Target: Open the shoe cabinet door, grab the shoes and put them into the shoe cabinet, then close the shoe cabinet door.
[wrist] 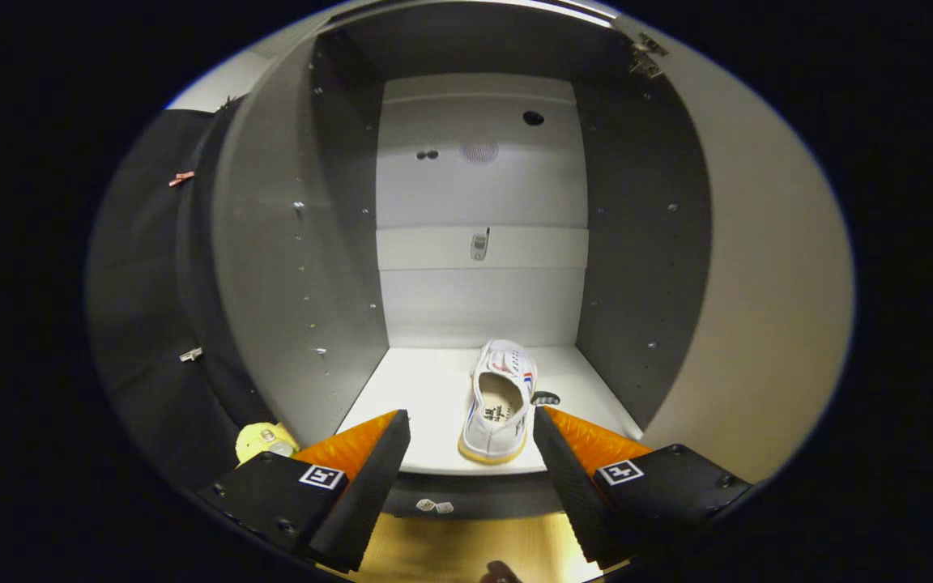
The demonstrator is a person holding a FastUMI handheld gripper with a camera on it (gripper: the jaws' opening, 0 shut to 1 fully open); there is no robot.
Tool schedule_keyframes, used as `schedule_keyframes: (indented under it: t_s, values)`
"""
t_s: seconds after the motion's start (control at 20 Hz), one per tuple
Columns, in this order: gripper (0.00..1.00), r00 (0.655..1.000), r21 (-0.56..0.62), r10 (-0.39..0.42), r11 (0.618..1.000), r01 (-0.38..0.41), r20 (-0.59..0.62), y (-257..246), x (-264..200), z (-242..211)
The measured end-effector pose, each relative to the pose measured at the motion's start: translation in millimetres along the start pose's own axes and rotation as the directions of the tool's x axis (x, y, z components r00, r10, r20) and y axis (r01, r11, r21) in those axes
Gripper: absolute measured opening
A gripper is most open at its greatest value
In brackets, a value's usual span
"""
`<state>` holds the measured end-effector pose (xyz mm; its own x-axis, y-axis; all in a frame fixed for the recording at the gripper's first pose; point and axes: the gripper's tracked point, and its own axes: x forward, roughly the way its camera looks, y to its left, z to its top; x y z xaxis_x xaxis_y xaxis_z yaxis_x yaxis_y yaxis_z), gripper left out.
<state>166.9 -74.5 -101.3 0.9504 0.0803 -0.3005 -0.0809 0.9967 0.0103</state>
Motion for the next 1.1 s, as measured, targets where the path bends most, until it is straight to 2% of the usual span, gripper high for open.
schedule_keyframes:
  t_s: [0.2, 0.6, 0.85, 1.1]
  values:
    - [0.97, 0.997, 0.010, 0.058, 0.998, -0.059, 0.049, 1, -86, 12]
    - [0.97, 0.982, -0.080, 0.170, 0.983, -0.164, 0.078, 3, -237, 6]
    - [0.98, 0.984, -0.053, 0.165, 0.985, -0.161, 0.069, -25, -295, 4]
    - [0.98, 0.986, -0.037, 0.099, 0.995, -0.094, 0.134, -68, -334, 19]
